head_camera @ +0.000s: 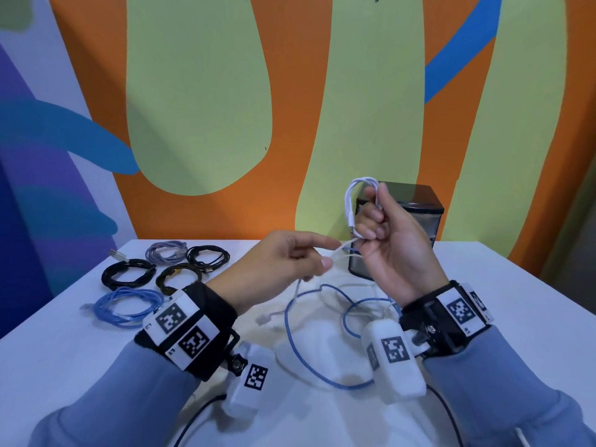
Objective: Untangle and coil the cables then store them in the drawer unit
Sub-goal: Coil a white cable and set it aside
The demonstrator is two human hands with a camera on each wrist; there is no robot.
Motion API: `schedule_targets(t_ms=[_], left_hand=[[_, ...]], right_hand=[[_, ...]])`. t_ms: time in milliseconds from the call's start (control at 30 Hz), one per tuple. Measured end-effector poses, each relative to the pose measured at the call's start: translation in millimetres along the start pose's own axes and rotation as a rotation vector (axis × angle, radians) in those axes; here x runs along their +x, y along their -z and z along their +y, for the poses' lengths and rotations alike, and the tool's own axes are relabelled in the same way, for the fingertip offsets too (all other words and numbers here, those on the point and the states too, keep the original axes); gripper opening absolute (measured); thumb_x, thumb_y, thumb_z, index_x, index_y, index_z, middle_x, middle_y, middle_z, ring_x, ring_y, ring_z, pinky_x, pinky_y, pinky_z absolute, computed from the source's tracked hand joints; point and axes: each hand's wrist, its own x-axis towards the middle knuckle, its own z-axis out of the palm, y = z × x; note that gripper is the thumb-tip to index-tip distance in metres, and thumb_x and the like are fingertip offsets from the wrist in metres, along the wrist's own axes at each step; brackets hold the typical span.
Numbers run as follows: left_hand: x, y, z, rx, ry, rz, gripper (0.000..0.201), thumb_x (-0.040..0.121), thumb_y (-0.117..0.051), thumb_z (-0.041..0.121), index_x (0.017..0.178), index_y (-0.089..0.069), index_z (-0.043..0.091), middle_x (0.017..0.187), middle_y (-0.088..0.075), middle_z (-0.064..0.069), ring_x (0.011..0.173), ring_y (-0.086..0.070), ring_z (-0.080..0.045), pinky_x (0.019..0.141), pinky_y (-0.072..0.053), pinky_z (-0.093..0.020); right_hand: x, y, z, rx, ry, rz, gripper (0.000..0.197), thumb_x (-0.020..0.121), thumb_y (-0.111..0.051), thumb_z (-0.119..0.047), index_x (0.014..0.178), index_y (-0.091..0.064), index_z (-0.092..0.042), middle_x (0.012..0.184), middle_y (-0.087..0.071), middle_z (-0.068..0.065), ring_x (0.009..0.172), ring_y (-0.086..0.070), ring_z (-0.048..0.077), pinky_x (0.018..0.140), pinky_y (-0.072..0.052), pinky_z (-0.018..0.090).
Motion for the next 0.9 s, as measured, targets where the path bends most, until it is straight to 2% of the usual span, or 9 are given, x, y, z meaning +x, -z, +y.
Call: schedule_targets(t_ms=[100, 200, 267, 333, 467, 600, 700, 767, 900], left_hand=[[-4, 17, 7, 0.051, 0.0, 0.118, 0.021, 0.097, -0.077, 0.018, 0.117, -0.08, 0.021, 0.079, -0.069, -0.003, 0.077, -0.06, -0.011, 0.072, -0.044, -0.018], [-8, 32, 11, 0.025, 0.016, 0.154, 0.027, 0.088, -0.087, 0.027, 0.115, -0.082, 0.024, 0.09, -0.08, -0.008, 0.085, -0.066, -0.013, 0.081, -0.038, -0.037], [-10, 36, 12, 0.026, 0.013, 0.153, 0.027, 0.087, -0.087, 0.018, 0.114, -0.082, 0.019, 0.091, -0.079, -0.014, 0.082, -0.069, -0.01, 0.083, -0.044, -0.026], [-11, 39, 11, 0.105, 0.048, 0.089, 0.025, 0.09, -0.082, 0.007, 0.115, -0.08, 0.011, 0.085, -0.075, -0.01, 0.07, -0.068, -0.002, 0.068, -0.045, -0.008], [-10, 43, 2, 0.332, 0.181, -0.189, 0.013, 0.094, -0.081, 0.022, 0.106, -0.082, 0.019, 0.089, -0.082, -0.006, 0.082, -0.064, -0.014, 0.086, -0.047, -0.031], [-9, 42, -1, 0.436, 0.159, -0.162, 0.018, 0.1, -0.073, 0.033, 0.094, -0.083, 0.019, 0.082, -0.079, 0.002, 0.073, -0.052, -0.015, 0.074, -0.042, -0.034], [-6, 44, -1, 0.254, 0.054, 0.08, 0.014, 0.098, -0.075, 0.025, 0.095, -0.083, 0.014, 0.073, -0.071, 0.001, 0.065, -0.054, -0.009, 0.065, -0.041, -0.022], [-4, 45, 1, 0.025, 0.001, 0.26, 0.009, 0.096, -0.076, 0.015, 0.099, -0.082, 0.008, 0.074, -0.069, -0.003, 0.064, -0.058, -0.005, 0.067, -0.044, -0.015], [-2, 46, 7, -0.575, -0.022, 0.397, 0.012, 0.083, -0.075, 0.006, 0.095, -0.075, 0.006, 0.074, -0.065, -0.006, 0.071, -0.062, -0.015, 0.086, -0.055, -0.03]], right_hand=[[3, 7, -10, -0.054, 0.011, 0.045, 0.031, 0.111, -0.048, -0.029, 0.096, -0.066, -0.009, 0.066, -0.032, -0.006, 0.05, -0.027, 0.007, 0.046, -0.031, 0.017], [2, 10, -9, -0.257, 0.011, 0.069, 0.028, 0.109, -0.051, -0.026, 0.099, -0.066, -0.004, 0.069, -0.031, -0.003, 0.055, -0.026, 0.008, 0.047, -0.029, 0.018], [1, 9, -6, -0.315, 0.017, 0.051, 0.027, 0.108, -0.053, -0.025, 0.104, -0.065, -0.001, 0.07, -0.03, -0.002, 0.057, -0.026, 0.009, 0.049, -0.028, 0.019], [2, 8, -6, -0.251, 0.026, 0.048, 0.027, 0.109, -0.052, -0.025, 0.102, -0.066, -0.003, 0.07, -0.031, -0.003, 0.055, -0.027, 0.008, 0.048, -0.029, 0.018], [6, 13, -16, -0.001, 0.12, 0.11, 0.028, 0.111, -0.049, -0.025, 0.098, -0.067, -0.007, 0.065, -0.035, -0.006, 0.05, -0.027, 0.006, 0.045, -0.031, 0.017], [11, 22, -25, 0.008, 0.228, 0.192, 0.027, 0.11, -0.05, -0.025, 0.099, -0.068, -0.007, 0.063, -0.034, -0.006, 0.05, -0.027, 0.006, 0.046, -0.03, 0.016], [11, 26, -25, -0.193, 0.22, 0.212, 0.026, 0.109, -0.053, -0.024, 0.099, -0.07, -0.007, 0.063, -0.039, -0.006, 0.054, -0.029, 0.006, 0.047, -0.029, 0.017], [9, 27, -21, -0.337, 0.143, 0.187, 0.027, 0.108, -0.054, -0.023, 0.099, -0.071, -0.005, 0.064, -0.04, -0.006, 0.055, -0.031, 0.007, 0.048, -0.03, 0.017], [4, 22, -9, -0.461, -0.027, 0.073, 0.029, 0.107, -0.055, -0.024, 0.104, -0.07, 0.0, 0.067, -0.036, -0.004, 0.056, -0.032, 0.008, 0.049, -0.029, 0.019]])
